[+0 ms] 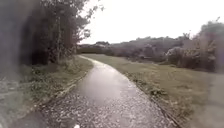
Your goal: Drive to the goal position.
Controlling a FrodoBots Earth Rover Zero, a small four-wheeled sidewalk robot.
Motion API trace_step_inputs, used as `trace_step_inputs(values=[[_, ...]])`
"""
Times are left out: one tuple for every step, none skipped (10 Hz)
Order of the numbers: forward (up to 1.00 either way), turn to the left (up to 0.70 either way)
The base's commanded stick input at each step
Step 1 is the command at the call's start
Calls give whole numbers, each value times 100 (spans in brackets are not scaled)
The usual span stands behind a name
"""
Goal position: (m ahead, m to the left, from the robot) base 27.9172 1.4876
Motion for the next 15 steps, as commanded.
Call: trace_step_inputs(values=[[70, 0], [70, 0], [70, 0], [70, 0], [70, 0], [70, 0], [70, 0], [70, 6], [70, 11], [70, 15], [70, 14], [70, 2], [70, 0], [70, 0], [70, 0]])
